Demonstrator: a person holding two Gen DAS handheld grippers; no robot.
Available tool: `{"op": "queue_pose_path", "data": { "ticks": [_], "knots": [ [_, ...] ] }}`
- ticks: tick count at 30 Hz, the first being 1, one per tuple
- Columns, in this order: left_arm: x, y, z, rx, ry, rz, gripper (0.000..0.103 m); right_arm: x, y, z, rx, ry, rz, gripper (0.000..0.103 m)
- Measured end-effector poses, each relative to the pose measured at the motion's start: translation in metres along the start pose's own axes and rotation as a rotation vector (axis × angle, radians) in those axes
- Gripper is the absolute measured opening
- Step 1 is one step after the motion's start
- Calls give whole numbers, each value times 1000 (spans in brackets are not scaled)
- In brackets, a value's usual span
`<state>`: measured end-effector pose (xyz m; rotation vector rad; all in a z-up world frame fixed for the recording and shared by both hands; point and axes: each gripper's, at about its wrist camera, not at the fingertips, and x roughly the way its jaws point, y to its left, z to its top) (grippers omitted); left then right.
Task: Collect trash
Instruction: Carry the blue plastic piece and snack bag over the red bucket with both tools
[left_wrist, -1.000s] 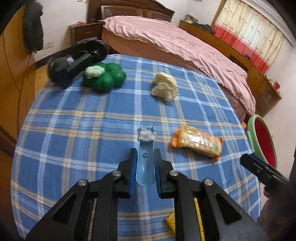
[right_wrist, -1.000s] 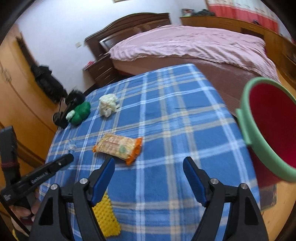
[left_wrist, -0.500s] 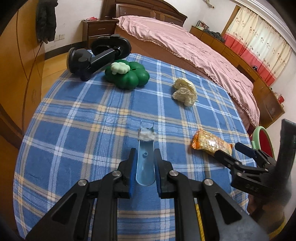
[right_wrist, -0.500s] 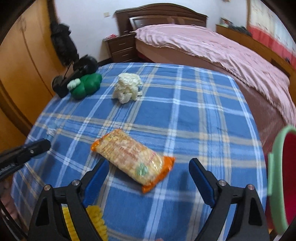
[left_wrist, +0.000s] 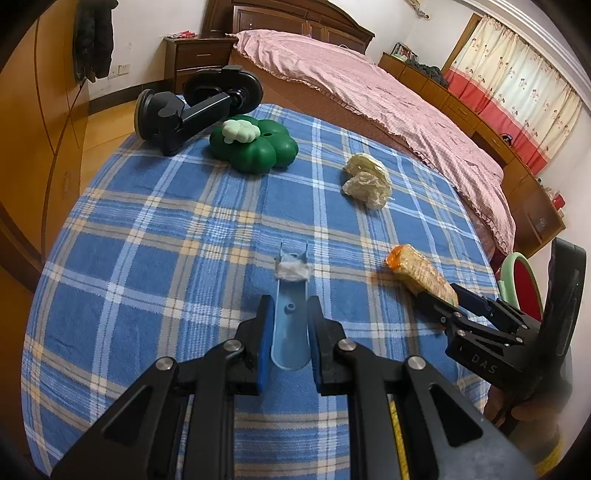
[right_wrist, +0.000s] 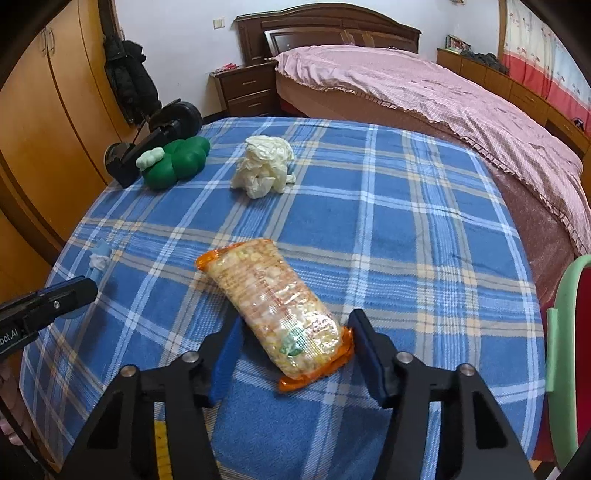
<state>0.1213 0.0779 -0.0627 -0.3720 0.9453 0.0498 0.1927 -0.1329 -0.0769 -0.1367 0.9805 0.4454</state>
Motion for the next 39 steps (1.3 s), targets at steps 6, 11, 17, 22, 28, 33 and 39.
{"op": "queue_pose_path", "data": {
  "ticks": [6,11,17,22,28,33,39],
  "knots": [
    [-4,-7,-2,11,-10,-10,17,-9,-7,-7,66,-12,27,57],
    [-11,-14,-3,24,-21,-27,17,-23,-17,-18,135,-28,51,57],
    [-22,-26,-5,45,-37,-51,17,-50,-26,-29,204,-77,63,57],
    [-30,-38,-8,63,-47,-73,17,-73,-34,-37,248,-120,64,57],
    [-40,-54,-10,89,-58,-106,17,-98,-45,-47,294,-168,65,57],
    [-47,-69,-12,116,-64,-133,17,-115,-54,-55,332,-201,61,57],
    [-51,-87,-13,146,-67,-161,17,-134,-63,-63,368,-236,54,57]
  ]
}}
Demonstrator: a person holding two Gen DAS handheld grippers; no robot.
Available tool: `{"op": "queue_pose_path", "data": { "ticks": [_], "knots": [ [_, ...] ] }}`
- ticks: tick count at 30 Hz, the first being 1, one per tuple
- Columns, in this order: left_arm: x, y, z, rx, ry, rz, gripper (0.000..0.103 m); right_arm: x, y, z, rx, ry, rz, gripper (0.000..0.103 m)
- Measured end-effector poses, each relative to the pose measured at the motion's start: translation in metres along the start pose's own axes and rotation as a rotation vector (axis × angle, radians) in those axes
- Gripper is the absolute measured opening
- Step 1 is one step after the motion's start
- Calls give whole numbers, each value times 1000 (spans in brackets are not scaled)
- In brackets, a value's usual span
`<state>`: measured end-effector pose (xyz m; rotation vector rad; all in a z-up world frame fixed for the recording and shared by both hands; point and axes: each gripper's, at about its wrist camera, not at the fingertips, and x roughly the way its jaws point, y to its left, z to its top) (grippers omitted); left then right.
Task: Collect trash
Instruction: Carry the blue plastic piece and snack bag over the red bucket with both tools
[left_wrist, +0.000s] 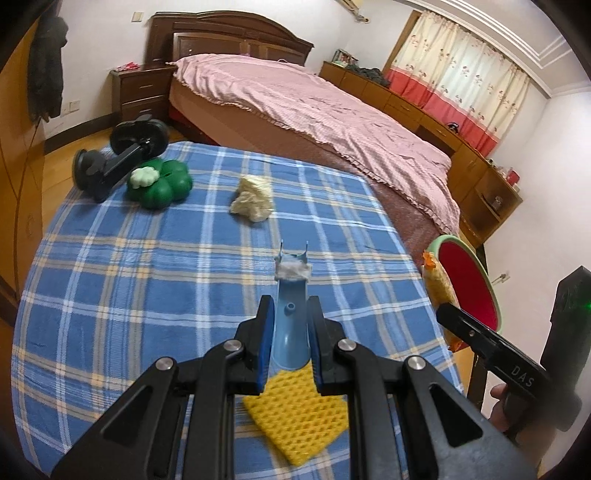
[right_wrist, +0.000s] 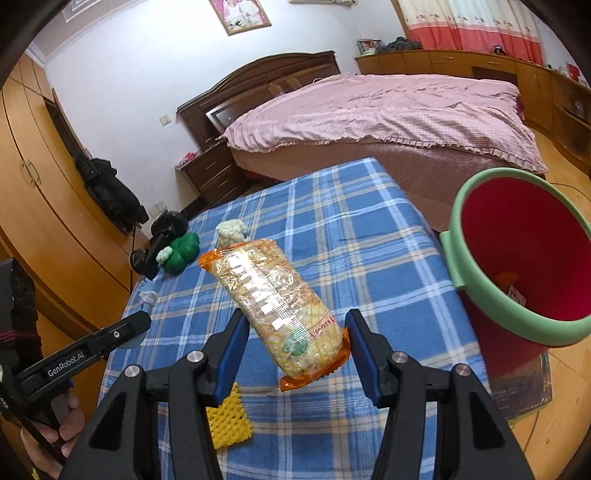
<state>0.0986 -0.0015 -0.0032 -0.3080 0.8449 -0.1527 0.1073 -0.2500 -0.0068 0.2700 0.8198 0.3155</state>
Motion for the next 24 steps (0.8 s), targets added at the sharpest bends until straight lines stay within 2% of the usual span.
{"op": "queue_pose_path", "data": {
  "ticks": [12,24],
  "knots": [
    [0,-39,7,70,1,-58,17,-33,-23,4,58,-70,-21,57],
    [16,-88,16,156,18,-116,17,-66,-60,8,135,-143,-68,57]
  ]
}}
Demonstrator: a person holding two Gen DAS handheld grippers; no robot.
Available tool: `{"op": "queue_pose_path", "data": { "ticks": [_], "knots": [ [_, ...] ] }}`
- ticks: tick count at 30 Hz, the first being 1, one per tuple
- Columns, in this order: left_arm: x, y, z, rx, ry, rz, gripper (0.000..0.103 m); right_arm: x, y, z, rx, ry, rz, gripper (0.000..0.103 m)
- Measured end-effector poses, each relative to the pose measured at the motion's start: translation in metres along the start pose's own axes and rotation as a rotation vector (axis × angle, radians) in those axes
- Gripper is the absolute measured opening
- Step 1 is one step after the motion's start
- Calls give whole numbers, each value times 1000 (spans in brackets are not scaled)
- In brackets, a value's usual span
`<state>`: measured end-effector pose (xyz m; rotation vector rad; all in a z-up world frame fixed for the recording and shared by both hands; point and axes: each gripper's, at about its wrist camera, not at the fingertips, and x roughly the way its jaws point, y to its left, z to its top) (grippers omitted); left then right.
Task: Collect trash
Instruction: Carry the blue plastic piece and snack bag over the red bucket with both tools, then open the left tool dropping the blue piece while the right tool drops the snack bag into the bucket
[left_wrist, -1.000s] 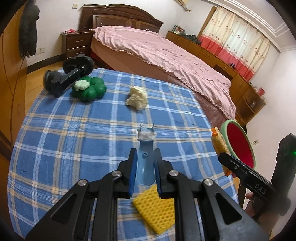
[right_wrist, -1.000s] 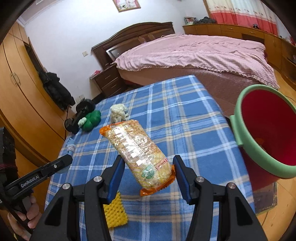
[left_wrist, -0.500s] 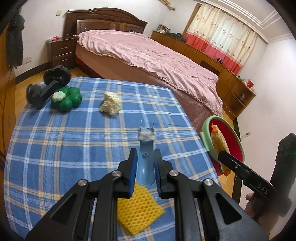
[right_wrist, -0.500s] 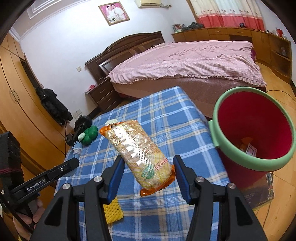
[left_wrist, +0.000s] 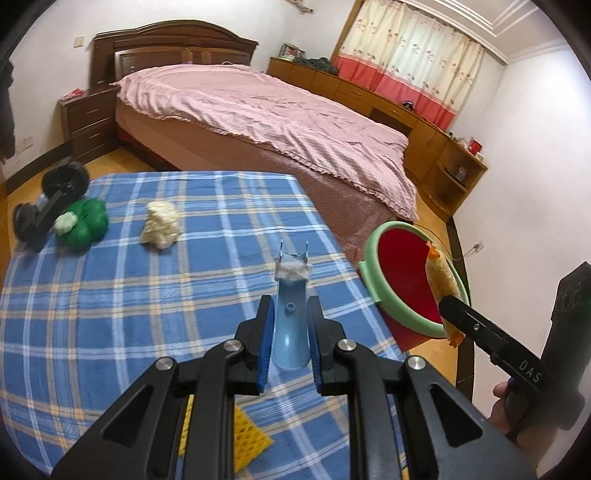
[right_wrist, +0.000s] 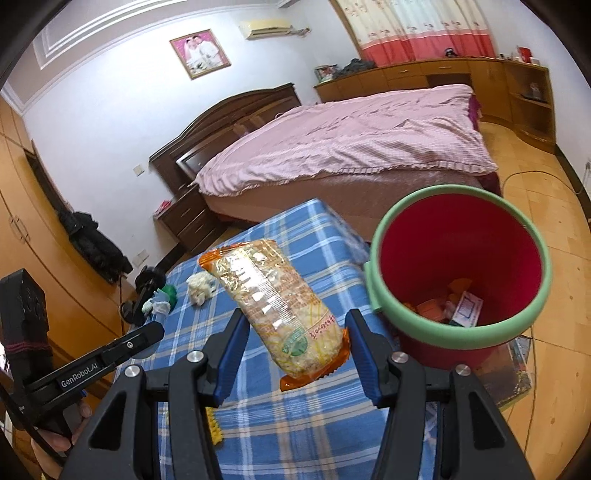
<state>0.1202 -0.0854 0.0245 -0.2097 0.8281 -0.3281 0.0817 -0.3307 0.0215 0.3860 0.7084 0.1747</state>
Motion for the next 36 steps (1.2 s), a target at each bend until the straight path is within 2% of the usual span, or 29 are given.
{"op": "queue_pose_path", "data": {
  "ticks": [15,27,36],
  "knots": [
    [52,-69,14,114,66,-83,17,-20,-69,13,115,-62,-101,57],
    [108,-127,13,197,122,-158,17,-19,-126,14,196,-71,-199,57],
    [148,-155,10,232,155,-189,17,-8,-157,15,239,-54,-248,57]
  ]
}}
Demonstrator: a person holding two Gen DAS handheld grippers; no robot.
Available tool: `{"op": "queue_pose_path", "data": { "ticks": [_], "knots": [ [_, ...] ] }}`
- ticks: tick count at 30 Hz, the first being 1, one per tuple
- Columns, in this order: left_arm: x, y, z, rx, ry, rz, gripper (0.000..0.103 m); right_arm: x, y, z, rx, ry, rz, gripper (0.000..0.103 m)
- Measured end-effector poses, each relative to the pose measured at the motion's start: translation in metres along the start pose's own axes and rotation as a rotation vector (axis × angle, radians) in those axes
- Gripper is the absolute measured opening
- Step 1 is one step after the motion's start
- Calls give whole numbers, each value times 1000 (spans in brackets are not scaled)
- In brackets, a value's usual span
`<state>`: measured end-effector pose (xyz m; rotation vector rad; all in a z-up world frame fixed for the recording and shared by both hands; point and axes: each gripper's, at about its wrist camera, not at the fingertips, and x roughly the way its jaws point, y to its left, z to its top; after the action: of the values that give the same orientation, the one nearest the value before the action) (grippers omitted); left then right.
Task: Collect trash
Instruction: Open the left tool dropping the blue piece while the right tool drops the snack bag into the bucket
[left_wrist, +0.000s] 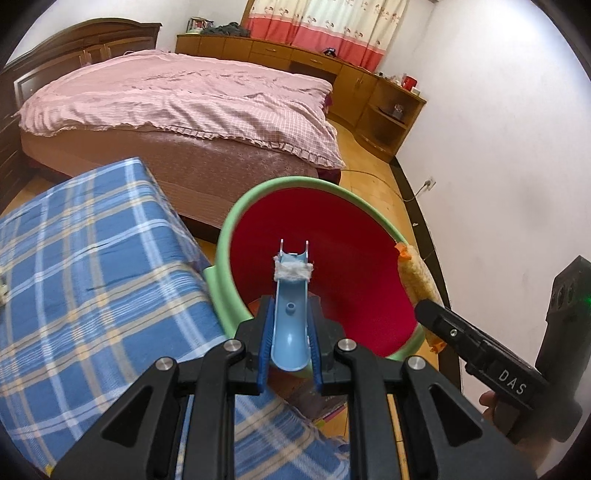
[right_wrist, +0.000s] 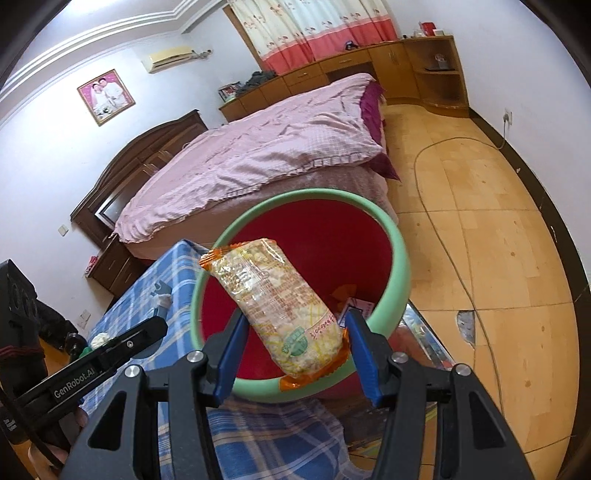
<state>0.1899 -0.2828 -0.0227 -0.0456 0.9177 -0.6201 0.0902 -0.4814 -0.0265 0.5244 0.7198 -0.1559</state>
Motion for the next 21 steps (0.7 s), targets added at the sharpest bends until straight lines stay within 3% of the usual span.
{"op": "queue_pose_path", "data": {
  "ticks": [14,18,21],
  "knots": [
    [38,2,-2,-17,48,13,17,13,-14,6,-18,-25,-64,57],
    [39,5,-3,-37,50,13,36,15,-15,7,-18,-31,-74,59],
    [36,7,-2,-42,43,14,37,14,-15,6,-15,-35,-78,59]
  ]
}}
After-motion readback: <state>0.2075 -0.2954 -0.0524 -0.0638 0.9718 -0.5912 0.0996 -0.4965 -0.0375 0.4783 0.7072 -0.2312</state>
